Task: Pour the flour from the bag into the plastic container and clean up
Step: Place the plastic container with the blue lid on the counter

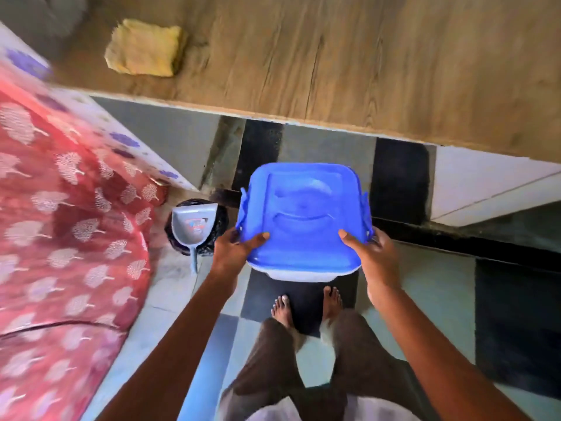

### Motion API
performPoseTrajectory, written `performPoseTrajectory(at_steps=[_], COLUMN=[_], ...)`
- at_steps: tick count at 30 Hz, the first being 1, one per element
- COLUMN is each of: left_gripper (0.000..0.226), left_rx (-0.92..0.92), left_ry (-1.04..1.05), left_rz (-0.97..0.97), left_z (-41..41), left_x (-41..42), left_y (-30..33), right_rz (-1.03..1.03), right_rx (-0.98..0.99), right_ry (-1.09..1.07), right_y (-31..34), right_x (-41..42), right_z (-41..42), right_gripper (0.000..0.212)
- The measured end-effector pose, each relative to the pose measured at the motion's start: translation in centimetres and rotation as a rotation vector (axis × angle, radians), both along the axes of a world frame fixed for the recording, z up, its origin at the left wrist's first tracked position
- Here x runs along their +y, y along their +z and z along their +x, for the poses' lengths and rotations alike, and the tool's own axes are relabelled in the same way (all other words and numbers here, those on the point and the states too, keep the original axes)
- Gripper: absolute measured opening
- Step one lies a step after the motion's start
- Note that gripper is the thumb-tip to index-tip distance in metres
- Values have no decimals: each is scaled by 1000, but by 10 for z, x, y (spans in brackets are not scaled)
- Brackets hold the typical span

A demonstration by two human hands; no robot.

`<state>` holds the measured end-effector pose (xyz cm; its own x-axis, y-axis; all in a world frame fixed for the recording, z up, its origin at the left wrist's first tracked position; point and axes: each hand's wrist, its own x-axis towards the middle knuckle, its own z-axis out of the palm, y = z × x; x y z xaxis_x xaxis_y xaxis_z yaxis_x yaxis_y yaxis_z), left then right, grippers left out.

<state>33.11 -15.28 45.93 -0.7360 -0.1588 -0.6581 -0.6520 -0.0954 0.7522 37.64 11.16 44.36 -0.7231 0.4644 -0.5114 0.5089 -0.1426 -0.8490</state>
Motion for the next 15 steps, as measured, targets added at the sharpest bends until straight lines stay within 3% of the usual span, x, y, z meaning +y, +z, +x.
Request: performPoseTrajectory(at_steps=[4,8,15], left_gripper=[47,42,50], left_rx=[77,230,436], left_ry=[22,32,-1], left_rz=[-45,-51,-94], left_z=[29,29,-31], left_x=[-13,-23,-29], left_y=[103,186,289], right_rz=[44,142,112], right_rx=[131,287,516], right_ry=[2,86,-21], right_y=[106,188,269], right_x=[-10,-15,-16], right_z=[19,18,-25], right_gripper=[46,22,26])
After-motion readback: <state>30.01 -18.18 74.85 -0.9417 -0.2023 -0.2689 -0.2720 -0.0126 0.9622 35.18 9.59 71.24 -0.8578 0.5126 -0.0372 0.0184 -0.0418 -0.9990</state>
